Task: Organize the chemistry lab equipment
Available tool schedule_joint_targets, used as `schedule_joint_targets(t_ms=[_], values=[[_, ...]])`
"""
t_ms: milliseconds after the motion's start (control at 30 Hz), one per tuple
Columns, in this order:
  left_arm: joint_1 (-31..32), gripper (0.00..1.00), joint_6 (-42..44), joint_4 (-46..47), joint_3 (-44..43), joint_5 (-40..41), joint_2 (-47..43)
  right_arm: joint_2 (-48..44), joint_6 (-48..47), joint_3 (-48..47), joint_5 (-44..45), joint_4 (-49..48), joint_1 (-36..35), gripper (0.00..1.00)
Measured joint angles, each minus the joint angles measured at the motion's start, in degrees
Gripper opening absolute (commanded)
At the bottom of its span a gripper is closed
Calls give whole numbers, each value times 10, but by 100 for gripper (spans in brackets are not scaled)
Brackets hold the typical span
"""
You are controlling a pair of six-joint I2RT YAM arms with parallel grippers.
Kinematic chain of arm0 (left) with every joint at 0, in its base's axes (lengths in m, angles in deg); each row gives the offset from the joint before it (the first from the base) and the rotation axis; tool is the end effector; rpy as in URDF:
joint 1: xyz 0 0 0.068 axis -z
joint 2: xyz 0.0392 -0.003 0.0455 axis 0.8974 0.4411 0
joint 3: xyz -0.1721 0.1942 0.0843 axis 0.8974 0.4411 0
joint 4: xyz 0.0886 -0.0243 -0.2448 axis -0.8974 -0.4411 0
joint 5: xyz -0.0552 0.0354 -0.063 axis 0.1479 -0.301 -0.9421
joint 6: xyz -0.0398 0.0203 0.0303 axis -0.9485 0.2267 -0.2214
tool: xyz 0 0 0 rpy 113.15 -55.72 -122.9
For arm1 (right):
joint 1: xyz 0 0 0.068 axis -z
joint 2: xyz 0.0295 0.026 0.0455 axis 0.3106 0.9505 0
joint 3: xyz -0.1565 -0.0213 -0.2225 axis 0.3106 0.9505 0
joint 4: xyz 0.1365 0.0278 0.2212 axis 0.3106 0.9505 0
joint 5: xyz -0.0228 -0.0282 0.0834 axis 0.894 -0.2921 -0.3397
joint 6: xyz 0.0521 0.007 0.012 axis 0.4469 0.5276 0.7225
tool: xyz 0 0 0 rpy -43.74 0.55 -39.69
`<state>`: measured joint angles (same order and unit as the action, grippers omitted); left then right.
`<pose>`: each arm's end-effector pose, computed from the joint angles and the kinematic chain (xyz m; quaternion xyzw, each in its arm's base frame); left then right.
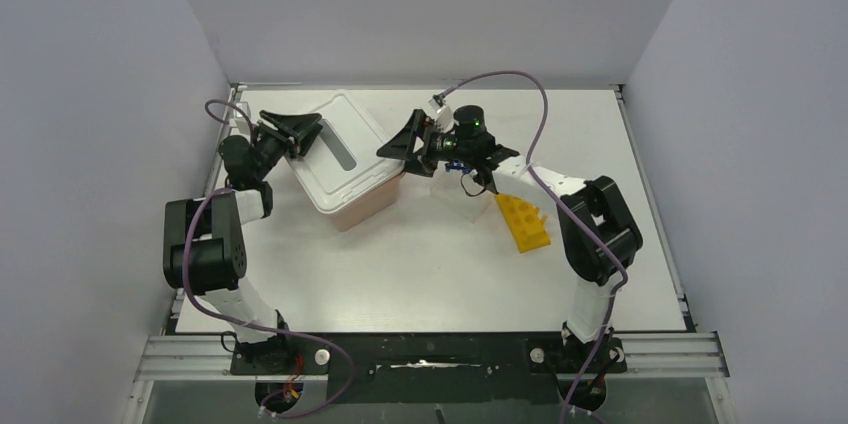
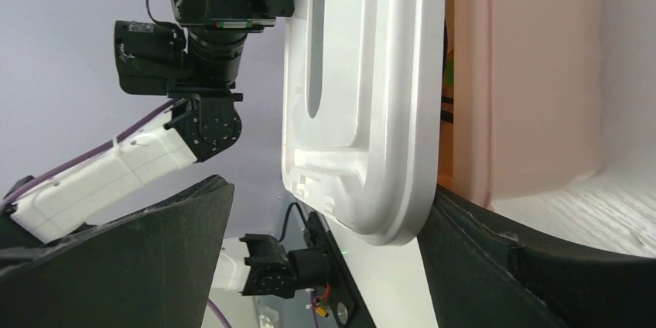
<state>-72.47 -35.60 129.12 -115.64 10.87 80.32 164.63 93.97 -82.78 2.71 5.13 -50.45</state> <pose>0.3534 0.0316 0.2170 -0.2954 0.6204 -0.5930 0.4197 0.3537 0.2495 0.2475 0.0343 0.7838 0.5936 0.1794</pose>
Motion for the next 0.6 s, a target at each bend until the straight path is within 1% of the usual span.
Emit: schedule_joint_targets(t_ms=[200, 467, 533, 600], values=[[0, 44, -8, 7, 0, 0, 3, -35, -53, 0, 33, 73, 1, 87], [3, 44, -17, 18, 0, -2, 12, -95, -91, 31, 63, 123, 8, 85], [5, 44, -23, 22, 0, -2, 13, -106, -99, 31, 70, 131, 9, 79], [6, 44, -27, 26, 0, -2, 14, -114, -108, 31, 77, 135, 10, 70]])
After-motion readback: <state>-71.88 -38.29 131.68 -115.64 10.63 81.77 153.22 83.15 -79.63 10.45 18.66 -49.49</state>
